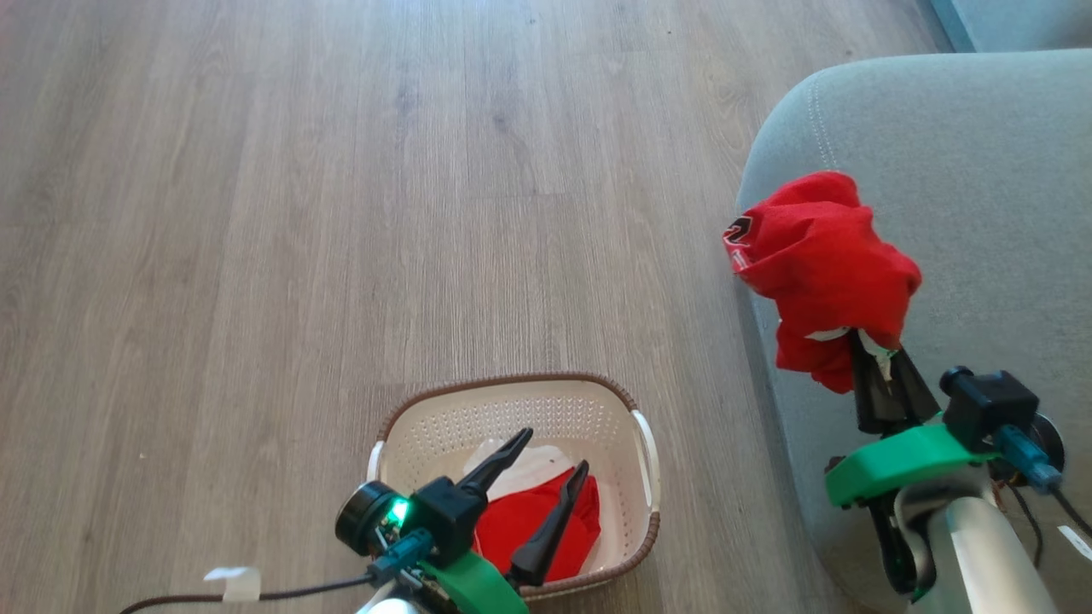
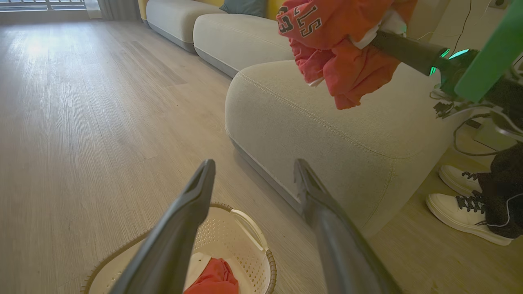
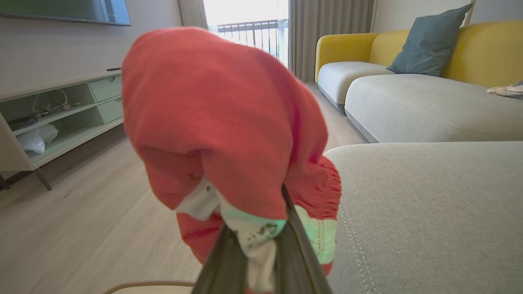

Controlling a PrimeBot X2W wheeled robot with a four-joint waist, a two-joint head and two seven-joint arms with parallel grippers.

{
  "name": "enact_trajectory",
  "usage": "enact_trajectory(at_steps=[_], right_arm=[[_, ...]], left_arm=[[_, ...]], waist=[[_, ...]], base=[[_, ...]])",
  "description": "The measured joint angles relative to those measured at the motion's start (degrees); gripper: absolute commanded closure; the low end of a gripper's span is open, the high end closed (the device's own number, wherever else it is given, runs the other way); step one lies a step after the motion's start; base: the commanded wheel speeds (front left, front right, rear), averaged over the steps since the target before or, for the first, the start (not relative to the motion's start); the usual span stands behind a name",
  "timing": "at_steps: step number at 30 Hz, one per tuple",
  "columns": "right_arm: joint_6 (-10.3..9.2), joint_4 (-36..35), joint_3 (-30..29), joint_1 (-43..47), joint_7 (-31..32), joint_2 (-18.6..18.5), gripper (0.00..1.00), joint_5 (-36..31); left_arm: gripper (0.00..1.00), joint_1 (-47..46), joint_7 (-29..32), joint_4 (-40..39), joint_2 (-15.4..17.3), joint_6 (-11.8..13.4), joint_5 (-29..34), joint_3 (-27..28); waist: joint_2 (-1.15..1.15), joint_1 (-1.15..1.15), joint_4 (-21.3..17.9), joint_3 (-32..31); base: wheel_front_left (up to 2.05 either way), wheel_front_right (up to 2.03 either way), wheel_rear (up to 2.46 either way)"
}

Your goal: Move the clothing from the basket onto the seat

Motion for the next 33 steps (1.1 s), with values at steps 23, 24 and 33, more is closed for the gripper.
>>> enact_trajectory(at_steps=[23,24,33], right_arm=[[0.00,-2.1,-7.5,-0.4,0.0,0.5,1.00,-1.6],[0.00,-2.3,-7.9,-0.4,0.0,0.5,1.00,-1.6],[0.00,-4.1,-9.7,-0.4,0.0,0.5,1.00,-1.6]], left_arm=[[0.00,-0.7,0.0,-1.7,1.9,0.0,0.0,-3.4],[0.00,-1.0,0.0,-2.0,1.9,0.0,0.0,-3.4],[0.00,-2.6,0.0,-3.8,2.9,0.0,0.1,-4.6]], waist=[[0.00,0.00,-9.6,2.7],[0.00,0.00,-10.5,2.9],[0.00,0.00,-18.6,4.7]], base=[[0.00,0.00,0.00],[0.00,0.00,0.00],[0.00,0.00,0.00]])
